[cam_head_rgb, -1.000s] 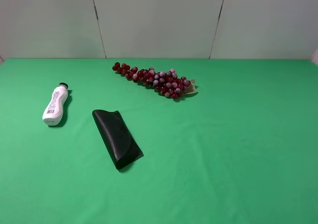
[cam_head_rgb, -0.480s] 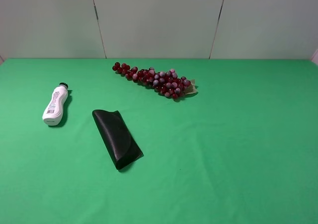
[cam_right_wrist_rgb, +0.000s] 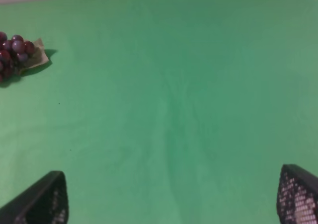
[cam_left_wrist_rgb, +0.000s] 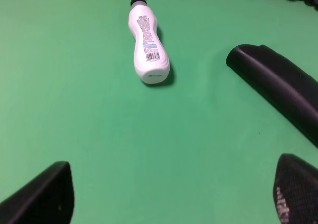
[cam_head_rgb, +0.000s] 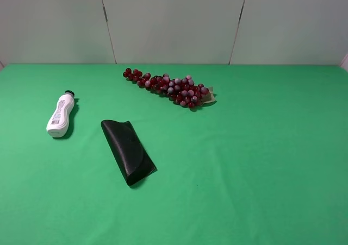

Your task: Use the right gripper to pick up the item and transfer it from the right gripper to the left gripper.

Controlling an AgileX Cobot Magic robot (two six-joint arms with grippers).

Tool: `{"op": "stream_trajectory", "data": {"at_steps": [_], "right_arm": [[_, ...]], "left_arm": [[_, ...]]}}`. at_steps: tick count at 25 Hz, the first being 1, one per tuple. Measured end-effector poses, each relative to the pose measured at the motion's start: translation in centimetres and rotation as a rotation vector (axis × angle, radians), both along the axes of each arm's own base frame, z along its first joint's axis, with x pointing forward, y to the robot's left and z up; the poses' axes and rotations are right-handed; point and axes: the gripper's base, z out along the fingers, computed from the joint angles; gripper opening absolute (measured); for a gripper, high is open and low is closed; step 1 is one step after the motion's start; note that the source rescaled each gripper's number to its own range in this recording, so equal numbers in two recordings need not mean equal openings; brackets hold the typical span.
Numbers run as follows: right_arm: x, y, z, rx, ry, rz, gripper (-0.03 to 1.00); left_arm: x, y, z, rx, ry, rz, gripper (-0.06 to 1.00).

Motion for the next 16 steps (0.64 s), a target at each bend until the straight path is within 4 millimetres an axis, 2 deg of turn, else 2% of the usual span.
{"op": "stream_trajectory", "data": {"at_steps": [16], "right_arm": [[0.0,0.0,-0.01,0.0,0.001,0.0,0.84]], "left_arm": [[0.0,0.0,0.01,0.029,-0.004,-0.015,0.85]]}}
